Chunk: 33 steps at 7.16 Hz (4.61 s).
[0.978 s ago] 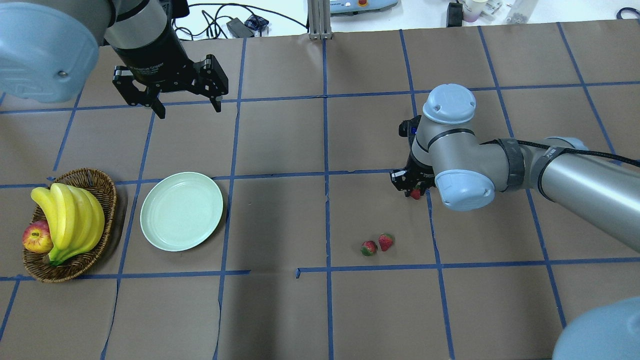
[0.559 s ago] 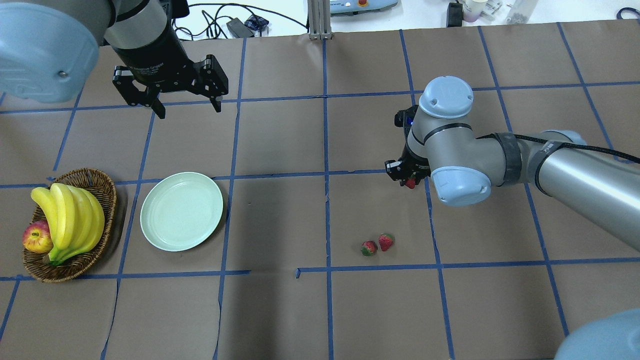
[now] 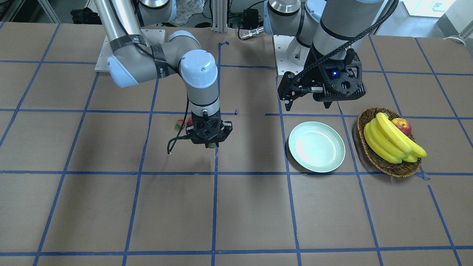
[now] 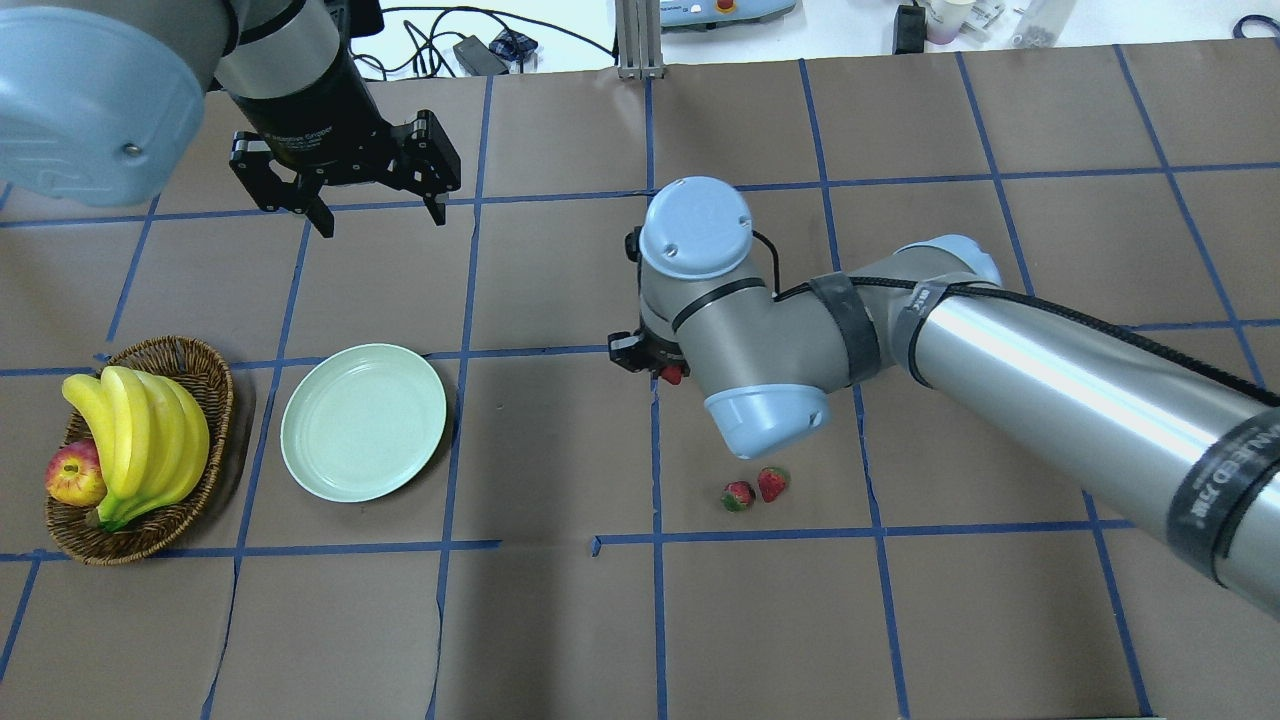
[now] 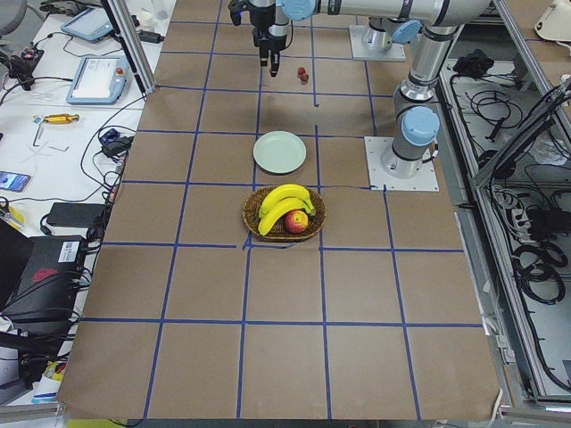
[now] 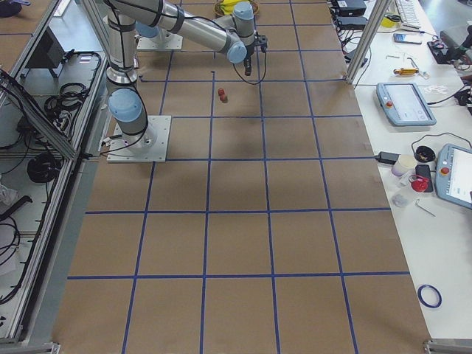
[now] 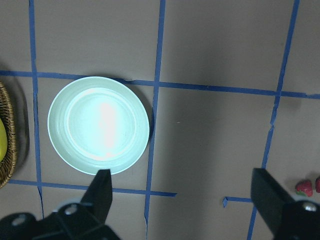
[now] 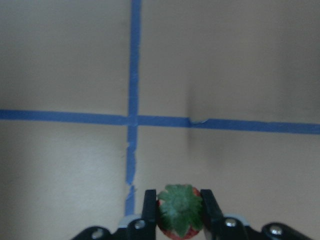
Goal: Collect all strawberries into plate
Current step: 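Carry the strawberry toward the plate and release it on the table, then move the right gripper to the strawberry pair and grasp one, then carry the strawberry toward the plate and release it on the table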
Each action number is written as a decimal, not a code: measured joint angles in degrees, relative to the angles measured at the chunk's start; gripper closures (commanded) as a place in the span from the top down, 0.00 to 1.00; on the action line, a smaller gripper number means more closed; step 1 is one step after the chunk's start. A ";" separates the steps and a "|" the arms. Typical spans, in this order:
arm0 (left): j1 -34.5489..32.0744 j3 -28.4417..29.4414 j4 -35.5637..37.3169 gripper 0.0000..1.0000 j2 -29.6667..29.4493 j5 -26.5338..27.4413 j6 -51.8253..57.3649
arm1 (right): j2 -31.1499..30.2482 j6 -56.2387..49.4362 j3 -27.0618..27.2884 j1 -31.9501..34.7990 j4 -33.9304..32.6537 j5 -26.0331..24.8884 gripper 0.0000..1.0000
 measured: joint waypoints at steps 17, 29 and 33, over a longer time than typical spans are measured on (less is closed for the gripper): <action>-0.24 -0.88 0.09 1.00 0.06 0.20 -0.19 | -5.29 1.56 11.23 -11.16 11.51 -3.19 0.89; -0.37 -0.89 0.15 1.00 0.04 0.20 -0.19 | -7.28 -0.97 9.75 -10.98 9.35 -3.20 0.00; -0.36 -0.86 0.24 1.00 0.27 0.20 0.04 | -5.05 10.57 5.13 0.26 -3.04 5.77 0.00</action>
